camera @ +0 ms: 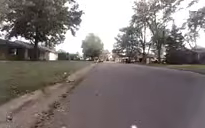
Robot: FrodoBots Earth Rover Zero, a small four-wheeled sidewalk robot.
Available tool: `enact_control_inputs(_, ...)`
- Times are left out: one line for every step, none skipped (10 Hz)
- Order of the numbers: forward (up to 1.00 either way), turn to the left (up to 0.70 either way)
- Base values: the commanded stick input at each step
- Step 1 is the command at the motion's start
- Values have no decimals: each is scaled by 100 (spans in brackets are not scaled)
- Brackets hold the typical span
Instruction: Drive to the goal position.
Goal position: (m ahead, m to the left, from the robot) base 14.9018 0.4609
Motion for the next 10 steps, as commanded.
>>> enact_control_inputs(100, 0)
enact_control_inputs(100, 0)
enact_control_inputs(100, 0)
enact_control_inputs(100, 0)
enact_control_inputs(100, 0)
enact_control_inputs(100, 0)
enact_control_inputs(100, 0)
enact_control_inputs(100, 0)
enact_control_inputs(100, 0)
enact_control_inputs(100, 0)
